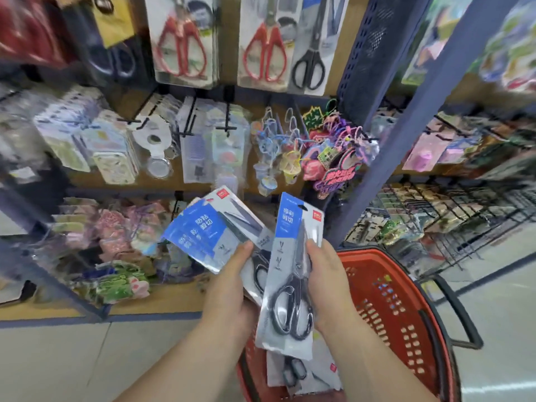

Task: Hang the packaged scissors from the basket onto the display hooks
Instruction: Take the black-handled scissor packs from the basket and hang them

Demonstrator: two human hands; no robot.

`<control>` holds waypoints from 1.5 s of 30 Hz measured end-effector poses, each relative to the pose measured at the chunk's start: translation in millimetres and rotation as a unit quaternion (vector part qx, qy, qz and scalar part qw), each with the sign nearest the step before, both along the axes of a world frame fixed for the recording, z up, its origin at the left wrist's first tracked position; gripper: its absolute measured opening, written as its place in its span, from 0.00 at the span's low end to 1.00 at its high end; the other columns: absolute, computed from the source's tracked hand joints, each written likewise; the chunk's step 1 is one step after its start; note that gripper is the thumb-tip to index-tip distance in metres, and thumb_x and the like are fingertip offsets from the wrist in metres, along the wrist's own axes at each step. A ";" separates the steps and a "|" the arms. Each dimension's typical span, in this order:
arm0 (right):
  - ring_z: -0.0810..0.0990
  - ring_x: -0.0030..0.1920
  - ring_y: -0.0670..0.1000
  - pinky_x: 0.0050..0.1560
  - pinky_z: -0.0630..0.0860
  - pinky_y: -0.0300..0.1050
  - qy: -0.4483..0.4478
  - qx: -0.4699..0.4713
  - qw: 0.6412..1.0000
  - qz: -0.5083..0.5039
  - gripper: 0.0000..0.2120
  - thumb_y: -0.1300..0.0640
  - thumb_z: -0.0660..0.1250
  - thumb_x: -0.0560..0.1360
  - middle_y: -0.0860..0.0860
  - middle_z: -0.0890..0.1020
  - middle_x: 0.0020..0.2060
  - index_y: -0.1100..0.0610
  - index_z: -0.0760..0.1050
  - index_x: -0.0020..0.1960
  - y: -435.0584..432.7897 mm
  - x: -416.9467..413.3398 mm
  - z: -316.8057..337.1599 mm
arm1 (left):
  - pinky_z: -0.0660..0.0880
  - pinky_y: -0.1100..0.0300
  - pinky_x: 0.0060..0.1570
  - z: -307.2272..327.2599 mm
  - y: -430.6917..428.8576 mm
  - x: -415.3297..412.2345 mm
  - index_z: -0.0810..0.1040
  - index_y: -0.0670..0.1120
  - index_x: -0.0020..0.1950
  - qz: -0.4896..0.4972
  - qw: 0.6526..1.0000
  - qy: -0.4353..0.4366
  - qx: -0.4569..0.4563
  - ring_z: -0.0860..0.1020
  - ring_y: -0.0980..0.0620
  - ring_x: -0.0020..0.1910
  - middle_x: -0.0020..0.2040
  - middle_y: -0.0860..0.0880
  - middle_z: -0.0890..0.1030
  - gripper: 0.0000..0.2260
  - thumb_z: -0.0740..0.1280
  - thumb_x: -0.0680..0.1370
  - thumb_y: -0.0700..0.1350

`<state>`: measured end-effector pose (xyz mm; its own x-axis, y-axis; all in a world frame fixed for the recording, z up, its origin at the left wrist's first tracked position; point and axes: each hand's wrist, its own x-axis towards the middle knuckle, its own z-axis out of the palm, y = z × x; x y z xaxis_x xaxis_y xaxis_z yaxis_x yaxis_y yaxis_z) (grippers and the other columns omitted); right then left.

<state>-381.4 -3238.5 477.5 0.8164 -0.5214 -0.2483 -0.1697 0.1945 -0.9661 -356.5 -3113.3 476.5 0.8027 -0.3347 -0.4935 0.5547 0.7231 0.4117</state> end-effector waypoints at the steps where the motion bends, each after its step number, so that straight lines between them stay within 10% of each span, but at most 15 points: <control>1: 0.86 0.54 0.57 0.60 0.79 0.60 -0.009 -0.006 1.000 -0.008 0.09 0.53 0.63 0.84 0.53 0.88 0.49 0.51 0.83 0.54 5.1 -1.1 2.6 | 0.80 0.40 0.59 3.4 2.8 -0.6 0.83 0.45 0.66 -0.009 1.000 -0.001 0.000 0.85 0.36 0.57 0.59 0.37 0.86 0.17 0.72 0.78 0.45; 12: 0.85 0.48 0.52 0.52 0.80 0.51 -0.071 -0.011 0.995 0.073 0.11 0.57 0.60 0.86 0.54 0.88 0.48 0.52 0.82 0.55 -14.4 0.2 33.4 | 0.80 0.33 0.59 27.4 -6.2 16.6 0.82 0.40 0.66 0.001 0.994 -0.070 0.078 0.85 0.34 0.57 0.60 0.35 0.85 0.23 0.76 0.71 0.37; 23: 0.85 0.51 0.57 0.58 0.78 0.58 -0.088 0.089 0.977 0.171 0.13 0.58 0.60 0.86 0.58 0.87 0.53 0.50 0.84 0.55 -79.6 10.8 43.9 | 0.79 0.49 0.27 45.2 -18.7 21.6 0.80 0.44 0.56 -0.030 0.989 -0.088 0.116 0.81 0.40 0.32 0.49 0.36 0.80 0.11 0.73 0.76 0.46; 38: 0.86 0.56 0.55 0.54 0.84 0.54 -0.192 -0.082 0.973 0.098 0.10 0.58 0.60 0.87 0.52 0.88 0.55 0.53 0.80 0.61 -115.0 92.4 136.6 | 0.75 0.31 0.66 123.8 12.5 87.5 0.77 0.45 0.74 0.043 0.960 -0.236 0.142 0.81 0.39 0.64 0.69 0.41 0.81 0.34 0.75 0.67 0.44; 45: 0.83 0.57 0.64 0.59 0.78 0.72 -0.259 -0.168 0.949 0.061 0.09 0.51 0.63 0.83 0.60 0.85 0.55 0.54 0.80 0.53 -108.1 148.9 208.5 | 0.84 0.52 0.34 158.8 -4.5 109.0 0.82 0.45 0.59 0.004 0.968 -0.242 0.071 0.87 0.47 0.39 0.45 0.46 0.87 0.18 0.70 0.69 0.42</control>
